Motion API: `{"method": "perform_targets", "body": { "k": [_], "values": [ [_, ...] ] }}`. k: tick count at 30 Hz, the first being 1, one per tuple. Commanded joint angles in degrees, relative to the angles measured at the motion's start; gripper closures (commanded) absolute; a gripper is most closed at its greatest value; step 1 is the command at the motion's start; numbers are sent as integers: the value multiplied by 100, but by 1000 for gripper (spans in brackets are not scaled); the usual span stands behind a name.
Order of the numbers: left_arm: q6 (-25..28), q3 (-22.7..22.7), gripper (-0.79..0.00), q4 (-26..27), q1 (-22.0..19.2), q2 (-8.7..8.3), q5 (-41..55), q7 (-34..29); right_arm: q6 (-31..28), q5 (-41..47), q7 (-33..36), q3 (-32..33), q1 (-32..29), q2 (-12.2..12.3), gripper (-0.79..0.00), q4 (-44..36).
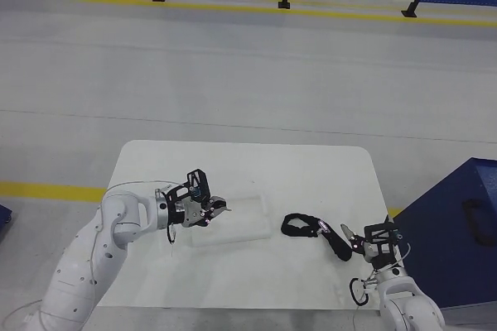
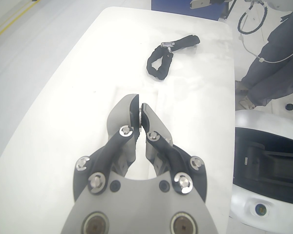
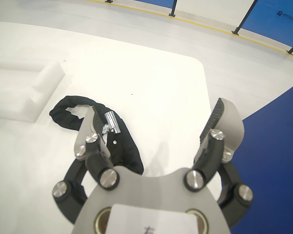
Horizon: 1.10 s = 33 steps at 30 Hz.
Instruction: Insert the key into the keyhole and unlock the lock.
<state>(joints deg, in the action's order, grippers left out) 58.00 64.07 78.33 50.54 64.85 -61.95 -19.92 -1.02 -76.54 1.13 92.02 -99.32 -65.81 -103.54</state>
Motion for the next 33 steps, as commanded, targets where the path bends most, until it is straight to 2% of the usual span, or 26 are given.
{"method": "perform_targets", "body": {
  "k": [1,5,6,8,12,18,21,23,28,32,33],
  "values": [
    [0,0,0,0,0,0,0,0,-298,131,408,112,-9,20,-785,-112],
    [0,0,0,0,0,0,0,0,-944,-14,1304,361,327,97,-785,42],
    [0,0,0,0,0,0,0,0,-1327,-7,1488,350,419,120,-785,132],
    [0,0,0,0,0,0,0,0,-2096,240,1825,473,683,174,-785,359],
    [0,0,0,0,0,0,0,0,-2852,796,2386,556,1150,228,-785,810],
    [0,0,0,0,0,0,0,0,-2852,796,2386,556,1150,228,-785,810],
    [0,0,0,0,0,0,0,0,-2183,-83,2442,111,1218,193,-785,796],
    [0,0,0,0,0,0,0,0,-2290,-321,2553,-228,1371,178,-785,892],
    [0,0,0,0,0,0,0,0,-2332,-813,2835,-572,1724,175,-785,1058],
    [0,0,0,0,0,0,0,0,-2503,-764,3128,-752,2005,163,-785,1283],
    [0,0,0,0,0,0,0,0,-2496,-773,3231,-813,2077,157,-711,1362]
  ]
}}
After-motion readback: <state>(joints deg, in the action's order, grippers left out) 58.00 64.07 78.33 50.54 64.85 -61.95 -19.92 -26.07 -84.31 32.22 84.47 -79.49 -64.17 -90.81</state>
